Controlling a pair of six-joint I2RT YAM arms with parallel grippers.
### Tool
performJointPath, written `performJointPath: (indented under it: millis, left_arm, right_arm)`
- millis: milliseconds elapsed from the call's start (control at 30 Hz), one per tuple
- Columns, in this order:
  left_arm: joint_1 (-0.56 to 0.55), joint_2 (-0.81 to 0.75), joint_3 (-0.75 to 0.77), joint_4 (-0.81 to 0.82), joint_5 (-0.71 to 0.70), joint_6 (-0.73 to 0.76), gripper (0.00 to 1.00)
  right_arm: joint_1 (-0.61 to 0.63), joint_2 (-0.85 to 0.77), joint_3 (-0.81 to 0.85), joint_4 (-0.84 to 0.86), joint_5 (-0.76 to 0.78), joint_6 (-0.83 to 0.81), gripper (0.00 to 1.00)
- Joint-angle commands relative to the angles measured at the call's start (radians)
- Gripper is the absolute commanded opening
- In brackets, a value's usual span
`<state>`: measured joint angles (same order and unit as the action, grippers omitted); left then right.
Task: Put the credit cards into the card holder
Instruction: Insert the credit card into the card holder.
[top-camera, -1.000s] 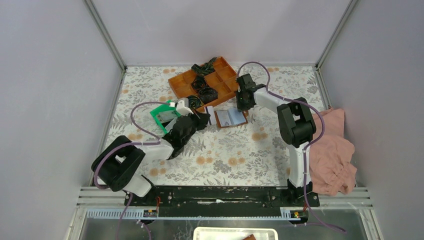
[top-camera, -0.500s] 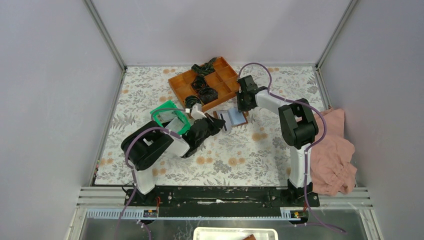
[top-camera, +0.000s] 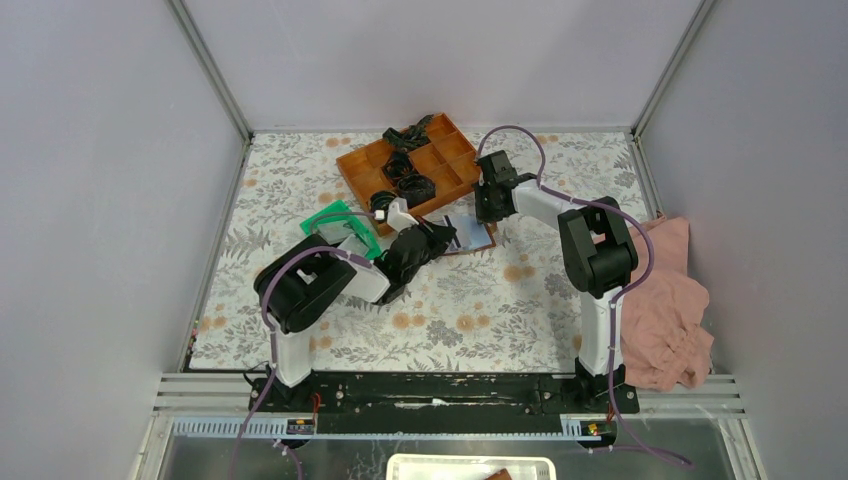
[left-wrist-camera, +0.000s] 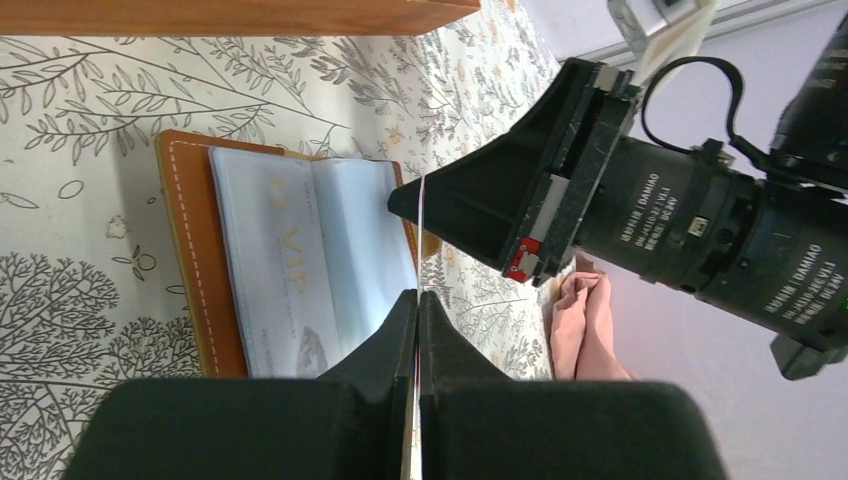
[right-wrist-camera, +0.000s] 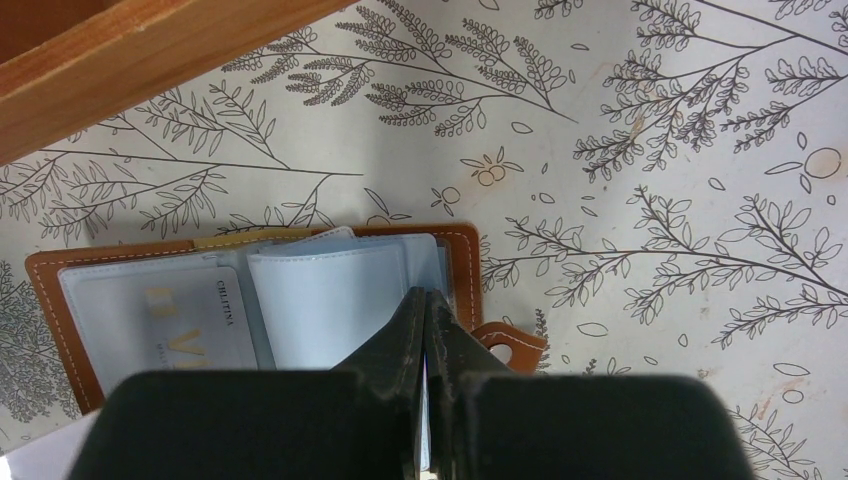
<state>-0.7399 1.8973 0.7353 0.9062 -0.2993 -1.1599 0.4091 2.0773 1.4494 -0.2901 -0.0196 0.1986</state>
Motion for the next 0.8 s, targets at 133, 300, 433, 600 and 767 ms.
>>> performJointPath:
  millis: [133, 300, 433, 600, 767]
  left_arm:
    - [0.011, 0.028, 0.040, -0.084, -0.056, -0.013, 0.00]
    - [0.022, 0.040, 0.036, -0.090, -0.052, -0.017, 0.00]
    - [0.033, 0.060, 0.046, -0.092, -0.027, -0.017, 0.00]
    - [0.041, 0.078, 0.052, -0.082, -0.013, -0.021, 0.00]
    - [0.049, 0.095, 0.050, -0.049, 0.006, -0.038, 0.00]
  right_arm:
    - [0.000, -0.005, -0.028, -0.052, -0.018, 0.005, 0.03]
    - [-0.001, 0.003, -0.027, -0.052, -0.022, 0.007, 0.03]
    - [-0.001, 0.006, -0.028, -0.050, -0.022, 0.005, 0.03]
    - [-0.001, 0.010, -0.023, -0.052, -0.023, 0.005, 0.03]
    - [-0.001, 0.019, -0.023, -0.052, -0.026, 0.003, 0.03]
